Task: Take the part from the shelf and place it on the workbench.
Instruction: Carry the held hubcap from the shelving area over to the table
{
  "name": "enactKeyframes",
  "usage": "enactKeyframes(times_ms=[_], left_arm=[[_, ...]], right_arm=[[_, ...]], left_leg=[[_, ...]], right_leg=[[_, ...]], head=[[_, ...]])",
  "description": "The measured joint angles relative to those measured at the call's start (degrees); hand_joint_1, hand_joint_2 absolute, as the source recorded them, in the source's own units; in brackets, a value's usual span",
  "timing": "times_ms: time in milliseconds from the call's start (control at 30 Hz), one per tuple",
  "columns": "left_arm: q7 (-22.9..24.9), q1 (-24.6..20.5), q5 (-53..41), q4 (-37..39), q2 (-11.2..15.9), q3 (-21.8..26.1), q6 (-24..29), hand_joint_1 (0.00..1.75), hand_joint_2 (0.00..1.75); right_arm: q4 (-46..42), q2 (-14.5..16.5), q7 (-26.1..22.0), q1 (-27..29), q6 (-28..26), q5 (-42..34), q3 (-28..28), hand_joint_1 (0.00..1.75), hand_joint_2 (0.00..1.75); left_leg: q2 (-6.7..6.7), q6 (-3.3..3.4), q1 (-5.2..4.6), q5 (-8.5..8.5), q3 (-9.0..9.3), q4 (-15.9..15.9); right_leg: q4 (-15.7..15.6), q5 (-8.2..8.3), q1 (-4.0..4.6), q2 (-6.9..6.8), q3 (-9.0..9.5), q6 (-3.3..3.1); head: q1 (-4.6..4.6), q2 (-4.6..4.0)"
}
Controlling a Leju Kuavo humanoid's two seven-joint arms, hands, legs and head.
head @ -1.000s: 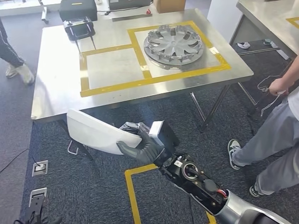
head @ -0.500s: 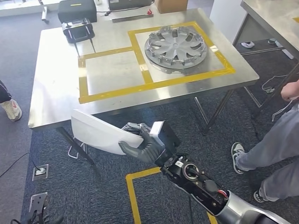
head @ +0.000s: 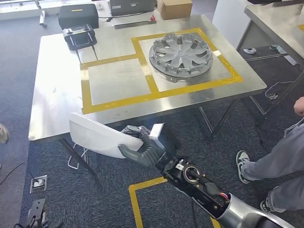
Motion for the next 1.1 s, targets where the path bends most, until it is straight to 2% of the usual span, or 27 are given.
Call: enactKeyframes(times_ms=[33,67,133,167,200,233,267,300,333,367,400,500,567,600,667,700,733,767,800,833,867,900,1000,1033,1067,1100], left_arm=[[0.0,0.0,0.0,0.0,0.0,0.0,0.0,0.0,1.75],[0.0,0.0,0.0,0.0,0.0,0.0,0.0,0.0,1.75],[0.0,0.0,0.0,0.0,0.0,0.0,0.0,0.0,1.75],[0.0,0.0,0.0,0.0,0.0,0.0,0.0,0.0,1.75],[0.0,0.1,0.0,0.0,0.0,0.0,0.0,0.0,1.75],[0.0,0.2,0.0,0.0,0.0,0.0,0.0,0.0,1.75],[0.0,0.2,0.1,0.0,0.0,0.0,0.0,0.0,1.75],[0.0,0.3,0.1,0.0,-0.1,0.0,0.0,0.0,1.75],[0.0,0.3,0.2,0.0,-0.1,0.0,0.1,0.0,1.75],[0.0,0.2,0.2,0.0,-0.2,0.0,0.1,0.0,1.75],[0.0,0.2,0.2,0.0,-0.2,0.0,0.1,0.0,1.75],[0.0,0.2,0.2,0.0,-0.2,0.0,0.1,0.0,1.75],[-0.1,0.0,0.2,0.0,-0.2,0.0,0.1,0.0,1.75],[-0.1,-0.1,0.2,0.0,-0.2,0.0,0.1,0.0,1.75],[-0.1,0.0,0.1,0.0,-0.2,0.0,0.1,0.0,1.75],[-0.1,0.1,0.0,0.0,-0.2,0.0,0.1,0.0,1.75],[-0.1,0.3,0.0,0.0,-0.2,0.0,0.1,0.0,1.75],[-0.1,0.4,0.0,0.0,-0.2,0.0,0.1,0.0,1.75],[-0.1,0.4,-0.1,0.0,-0.1,0.0,0.1,0.0,1.75],[-0.1,0.3,-0.1,0.0,-0.1,0.0,0.1,0.0,1.75],[0.0,0.2,-0.1,0.0,-0.1,0.0,0.1,0.0,1.75],[0.0,0.1,-0.1,0.0,-0.1,0.0,0.1,0.0,1.75],[0.1,0.0,-0.1,0.0,0.0,0.0,0.1,0.0,1.75],[0.1,0.0,-0.2,0.0,0.0,0.0,0.1,0.0,1.75],[0.1,0.0,-0.2,0.0,0.0,0.0,0.1,0.0,1.75],[0.1,0.0,-0.2,0.0,0.0,0.0,0.1,0.0,1.75]], right_arm=[[0.0,0.0,0.0,0.0,0.0,0.0,0.0,1.75,1.75],[0.0,0.0,0.0,0.0,0.0,0.0,0.0,1.75,1.75],[-0.1,0.0,0.0,0.1,0.0,0.1,-0.1,1.75,1.75],[0.0,0.0,0.0,0.2,0.0,0.1,-0.1,1.75,1.75],[0.0,0.0,0.0,0.3,0.0,0.1,-0.1,1.75,1.75],[0.0,0.0,0.0,0.4,0.1,0.2,-0.1,1.75,1.75],[0.0,0.0,0.0,0.4,0.1,0.2,-0.1,1.75,1.75],[0.0,0.0,0.0,0.4,0.1,0.2,-0.1,1.75,1.75],[0.1,0.0,0.0,0.4,0.2,0.2,-0.1,1.75,1.75],[0.1,0.0,0.0,0.3,0.3,0.2,-0.1,1.75,1.75],[0.1,0.0,0.0,0.2,0.4,0.2,-0.1,1.75,1.75],[0.1,0.0,-0.1,0.0,0.7,0.2,-0.2,1.75,1.75],[0.0,0.1,-0.1,-0.2,0.7,0.2,-0.2,1.75,1.75],[0.0,0.2,-0.2,-0.4,0.7,0.2,-0.2,1.75,1.75],[0.1,0.3,-0.2,-0.5,0.7,0.2,-0.1,1.75,1.75],[0.1,0.3,-0.1,-0.4,0.7,0.2,-0.1,1.75,1.75],[0.2,0.3,-0.1,-0.4,0.7,0.2,-0.1,1.75,1.75],[0.2,0.3,-0.1,-0.4,0.7,0.2,-0.1,1.75,1.75],[0.2,0.3,-0.1,-0.4,0.7,0.2,-0.1,1.75,1.75],[0.2,0.3,-0.1,-0.5,0.7,0.1,-0.1,1.75,1.75],[0.2,0.3,-0.1,-0.6,0.7,0.1,-0.1,1.75,1.75],[0.2,0.3,-0.1,-0.8,0.6,0.0,0.0,1.75,1.75],[0.2,0.3,-0.2,-1.0,0.4,-0.2,0.0,1.75,1.75],[0.2,0.3,-0.2,-1.1,0.3,-0.2,0.0,1.75,1.75],[0.2,0.3,-0.3,-1.2,0.2,-0.2,0.0,1.75,1.75],[0.3,0.3,-0.3,-1.3,0.2,-0.2,0.0,1.75,1.75]], left_leg=[[-0.01,0.37,0.05,-0.25,0.29,-0.1],[0.0,0.69,0.12,-0.52,0.65,-0.1],[0.02,1.12,0.03,-1.2,1.3,-0.1],[0.02,1.18,-0.04,-1.57,1.68,-0.1],[-0.01,1.22,-0.11,-1.98,2.17,-0.1],[-0.06,1.22,-0.17,-2.43,2.8,-0.1],[-0.12,1.18,-0.22,-2.94,3.58,-0.1],[-0.17,1.11,-0.24,-3.47,4.31,-0.2],[-0.2,0.94,-0.34,-3.96,4.96,-0.2],[-0.23,0.74,-0.4,-4.34,5.34,-0.2],[-0.22,0.53,-0.43,-4.6,5.43,-0.2],[-0.07,-0.27,-0.46,-5.09,5.72,-0.3],[0.03,-0.85,-0.46,-6.57,4.66,2.6],[0.05,-1.06,-0.32,-7.82,2.8,6.0],[0.06,-1.48,-0.09,-9.95,-2.52,14.1],[0.07,-1.66,0.08,-9.84,-4.6,16.4],[0.08,-1.8,0.25,-8.58,-5.6,16.5],[0.09,-1.9,0.42,-6.18,-5.33,14.1],[0.14,-1.98,0.57,-3.17,-4.09,10.1],[0.19,-2.02,0.55,-1.09,-2.53,6.2],[0.19,-1.86,0.5,0.1,-1.13,2.9],[0.18,-1.61,0.42,0.26,-0.26,1.1],[0.03,-0.34,0.33,-1.0,0.64,0.2],[0.0,0.06,0.38,-1.26,1.05,0.1],[-0.03,0.38,0.44,-1.49,1.52,0.0],[-0.06,0.63,0.47,-1.75,1.97,-0.1]], right_leg=[[1.3,-0.78,-0.07,-0.07,-0.43,0.26],[4.0,-2.06,-0.12,-0.12,-1.7,0.49],[12.7,-5.23,-0.17,-0.17,-6.54,0.79],[16.7,-6.13,-0.17,-0.17,-9.19,0.85],[18.8,-5.86,-0.16,-0.17,-11.03,0.83],[18.5,-4.26,-0.15,-0.17,-11.78,0.7],[15.8,-1.5,-0.11,-0.16,-11.39,0.45],[11.6,1.81,0.03,-0.16,-10.24,0.05],[7.7,4.28,0.22,-0.16,-8.86,-0.38],[4.6,5.72,0.43,-0.18,-7.61,-0.8],[2.8,6.06,0.63,-0.21,-6.82,-1.13],[1.0,5.24,0.52,-0.19,-5.52,-1.62],[-0.2,5.08,0.12,-0.22,-4.12,-1.99],[-0.5,4.9,0.06,-0.27,-3.52,-2.17],[-0.6,4.29,0.06,-0.28,-2.86,-2.38],[-0.6,3.9,0.04,-0.22,-2.52,-2.35],[-0.6,3.46,0.01,-0.13,-2.08,-2.24],[-0.5,2.95,-0.04,-0.05,-1.49,-2.07],[-0.4,2.35,-0.1,-0.01,-0.84,-1.83],[-0.3,1.7,-0.05,0.0,-0.45,-1.49],[-0.2,1.08,0.02,0.01,-0.19,-1.15],[-0.3,0.61,0.11,0.0,-0.08,-0.82],[-0.4,-0.05,0.18,-0.02,0.84,-0.01],[0.5,-0.47,0.14,-0.06,0.76,0.23],[2.5,-1.26,0.08,-0.12,-0.21,0.42],[5.8,-2.33,0.04,-0.17,-2.07,0.59]], head=[[0.1,0.01],[0.25,0.0],[0.5,0.01],[0.56,0.01],[0.6,0.01],[0.65,0.01],[0.72,0.01],[0.81,0.01],[0.74,0.01],[0.7,0.0],[0.64,0.0],[0.71,0.01],[0.45,0.01],[0.26,0.01],[-0.07,0.0],[-0.1,0.0],[-0.12,0.01],[-0.12,0.01],[-0.13,0.01],[-0.24,0.01],[-0.38,0.0],[-0.47,-0.01],[-0.46,-0.01],[-0.37,-0.01],[-0.21,-0.01],[-0.03,-0.01]])
